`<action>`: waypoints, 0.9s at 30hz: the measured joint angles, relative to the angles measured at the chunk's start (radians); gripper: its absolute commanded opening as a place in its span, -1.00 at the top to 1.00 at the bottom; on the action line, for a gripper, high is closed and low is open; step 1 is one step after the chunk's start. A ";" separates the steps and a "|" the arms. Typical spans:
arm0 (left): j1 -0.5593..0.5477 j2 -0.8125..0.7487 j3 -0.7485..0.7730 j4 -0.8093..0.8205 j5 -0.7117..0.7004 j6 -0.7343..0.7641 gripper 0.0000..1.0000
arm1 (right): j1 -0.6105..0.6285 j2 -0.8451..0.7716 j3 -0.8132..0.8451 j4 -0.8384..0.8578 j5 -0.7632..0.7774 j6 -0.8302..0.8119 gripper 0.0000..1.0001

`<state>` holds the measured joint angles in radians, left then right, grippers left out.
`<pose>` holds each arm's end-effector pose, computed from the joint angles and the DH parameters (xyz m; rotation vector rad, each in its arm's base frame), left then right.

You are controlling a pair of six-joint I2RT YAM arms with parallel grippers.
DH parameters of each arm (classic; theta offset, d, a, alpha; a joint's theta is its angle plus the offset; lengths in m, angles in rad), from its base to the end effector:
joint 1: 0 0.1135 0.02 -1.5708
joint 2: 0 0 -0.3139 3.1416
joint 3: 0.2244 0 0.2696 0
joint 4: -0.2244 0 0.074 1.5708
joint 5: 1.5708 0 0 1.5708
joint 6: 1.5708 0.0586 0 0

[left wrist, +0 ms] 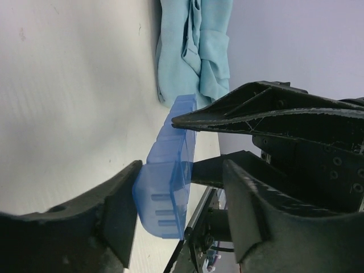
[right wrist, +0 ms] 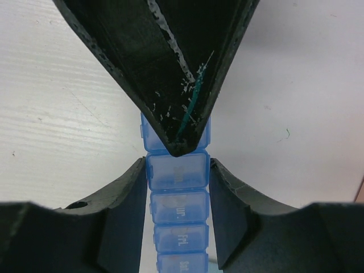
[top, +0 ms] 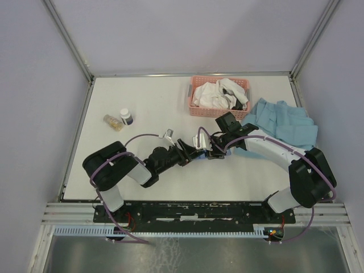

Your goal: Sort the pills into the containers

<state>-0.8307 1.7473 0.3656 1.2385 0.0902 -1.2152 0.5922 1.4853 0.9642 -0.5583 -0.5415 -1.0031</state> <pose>0.2082 -0.2358 0.1568 -0.3043 1.9711 -1.5204 0.2400 0.1979 0.2379 -1.9131 1.6234 0.5521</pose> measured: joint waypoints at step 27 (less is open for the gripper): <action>0.023 0.087 0.005 0.080 0.101 -0.027 0.95 | -0.029 0.000 0.006 -0.056 -0.072 0.003 -0.08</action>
<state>-0.8082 1.8343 0.3702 1.3190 0.1909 -1.2423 0.5629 1.4857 0.9707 -0.6147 -0.6136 -1.0000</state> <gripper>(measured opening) 0.350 0.503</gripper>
